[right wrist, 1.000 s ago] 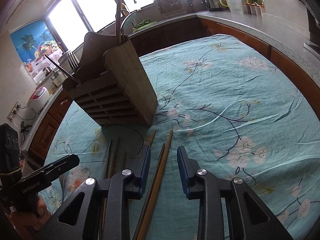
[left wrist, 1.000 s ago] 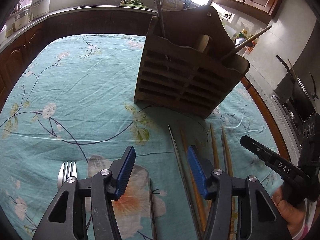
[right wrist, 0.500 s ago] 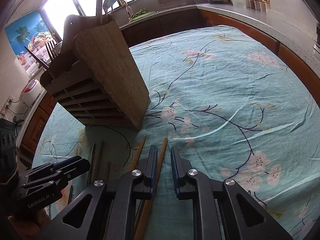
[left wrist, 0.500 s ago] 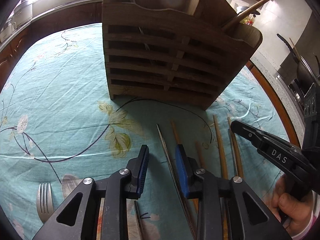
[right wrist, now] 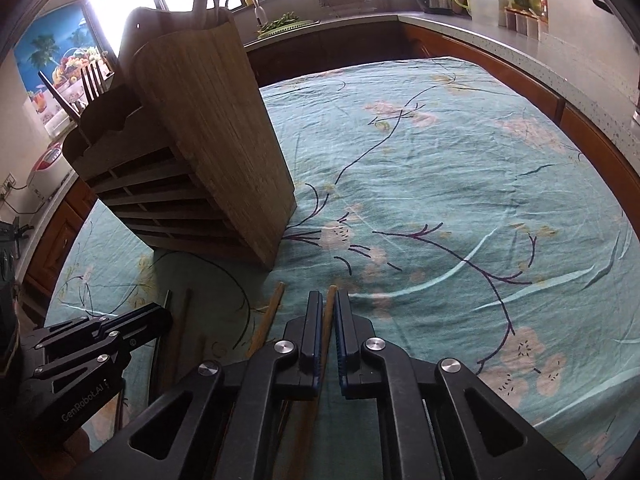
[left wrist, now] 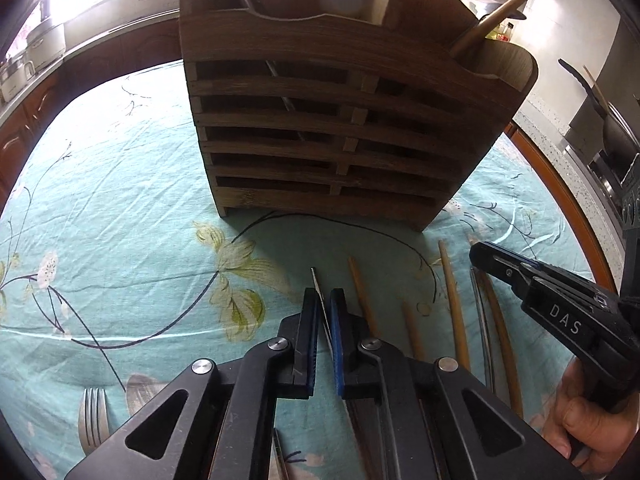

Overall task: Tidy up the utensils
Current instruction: 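Grasp another steel chopstick with the left tool while the right grasps a wooden one, then lift both held chopsticks up and carry them over the wooden holder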

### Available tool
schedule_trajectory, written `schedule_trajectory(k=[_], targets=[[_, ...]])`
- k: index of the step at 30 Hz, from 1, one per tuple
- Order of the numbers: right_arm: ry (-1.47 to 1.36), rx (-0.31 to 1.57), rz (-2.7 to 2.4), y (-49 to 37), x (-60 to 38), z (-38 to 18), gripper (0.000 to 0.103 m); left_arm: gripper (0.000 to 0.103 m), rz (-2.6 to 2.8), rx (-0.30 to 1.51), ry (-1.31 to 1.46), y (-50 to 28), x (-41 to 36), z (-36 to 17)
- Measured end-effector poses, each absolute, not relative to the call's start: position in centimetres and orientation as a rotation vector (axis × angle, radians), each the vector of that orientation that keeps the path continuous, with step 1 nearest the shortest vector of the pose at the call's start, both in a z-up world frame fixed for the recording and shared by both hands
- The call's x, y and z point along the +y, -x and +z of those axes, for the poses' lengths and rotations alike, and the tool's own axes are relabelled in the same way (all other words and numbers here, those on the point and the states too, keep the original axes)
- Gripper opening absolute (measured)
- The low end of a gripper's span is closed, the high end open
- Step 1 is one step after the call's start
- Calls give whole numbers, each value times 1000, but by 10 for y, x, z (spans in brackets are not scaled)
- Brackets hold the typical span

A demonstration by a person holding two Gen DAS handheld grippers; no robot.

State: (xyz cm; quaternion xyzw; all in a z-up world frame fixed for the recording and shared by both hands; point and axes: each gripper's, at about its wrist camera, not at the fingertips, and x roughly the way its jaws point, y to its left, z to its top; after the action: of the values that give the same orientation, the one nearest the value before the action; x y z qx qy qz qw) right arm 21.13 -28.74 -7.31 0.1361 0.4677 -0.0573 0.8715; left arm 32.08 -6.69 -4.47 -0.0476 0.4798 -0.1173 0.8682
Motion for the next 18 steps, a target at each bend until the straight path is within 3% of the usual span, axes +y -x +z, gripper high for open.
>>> schedule_trajectory(k=[18], targets=[[-341,798,-55,-165,-283,7,5,2,-327,819,295,-252,-27,21]])
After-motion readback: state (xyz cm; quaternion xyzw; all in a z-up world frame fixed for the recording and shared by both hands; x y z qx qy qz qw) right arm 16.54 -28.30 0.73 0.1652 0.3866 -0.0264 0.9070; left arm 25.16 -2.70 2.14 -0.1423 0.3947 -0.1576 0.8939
